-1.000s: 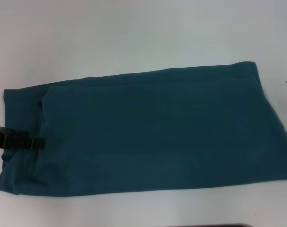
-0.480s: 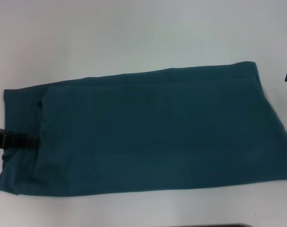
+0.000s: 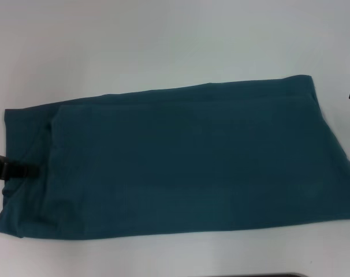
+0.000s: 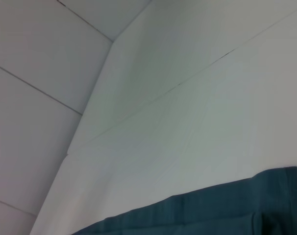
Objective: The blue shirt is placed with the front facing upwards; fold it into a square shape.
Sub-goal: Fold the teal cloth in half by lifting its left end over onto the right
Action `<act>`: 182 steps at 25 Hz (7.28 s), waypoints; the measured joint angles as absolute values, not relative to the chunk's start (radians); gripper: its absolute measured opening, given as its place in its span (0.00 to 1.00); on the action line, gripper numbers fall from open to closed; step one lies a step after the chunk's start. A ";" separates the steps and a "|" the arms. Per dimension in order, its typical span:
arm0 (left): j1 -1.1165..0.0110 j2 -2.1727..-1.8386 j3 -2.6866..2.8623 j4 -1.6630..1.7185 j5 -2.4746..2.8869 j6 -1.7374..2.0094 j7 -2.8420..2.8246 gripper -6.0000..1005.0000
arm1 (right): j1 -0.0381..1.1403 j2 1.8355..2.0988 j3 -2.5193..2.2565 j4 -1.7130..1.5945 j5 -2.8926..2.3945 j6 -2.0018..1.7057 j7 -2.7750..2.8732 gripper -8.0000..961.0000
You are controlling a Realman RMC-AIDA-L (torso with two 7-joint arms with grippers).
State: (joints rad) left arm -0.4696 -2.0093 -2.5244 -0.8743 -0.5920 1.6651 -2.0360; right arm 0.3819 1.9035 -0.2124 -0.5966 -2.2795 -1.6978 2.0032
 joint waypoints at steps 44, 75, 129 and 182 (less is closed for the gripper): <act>-0.501 -1.992 -2.516 -0.884 -0.549 1.762 -2.082 0.52 | 0.380 1.902 -0.210 -0.597 -2.278 -1.690 2.010 0.76; -0.534 -1.995 -2.498 -0.857 -0.543 1.713 -2.062 0.10 | 0.382 1.901 -0.209 -0.597 -2.276 -1.689 2.017 0.76; -0.552 -1.991 -2.440 -0.859 -0.520 1.729 -2.085 0.32 | 0.383 1.900 -0.209 -0.597 -2.275 -1.688 2.019 0.72; -0.566 -1.969 -2.558 -0.905 -0.511 1.709 -2.198 0.12 | 0.374 1.901 -0.209 -0.597 -2.250 -1.695 2.020 0.71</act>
State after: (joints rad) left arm -0.5663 -1.9687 -2.5576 -0.9053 -0.5107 1.7088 -2.1983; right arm 0.3742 1.9012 -0.2086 -0.5967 -2.2502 -1.6951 2.0200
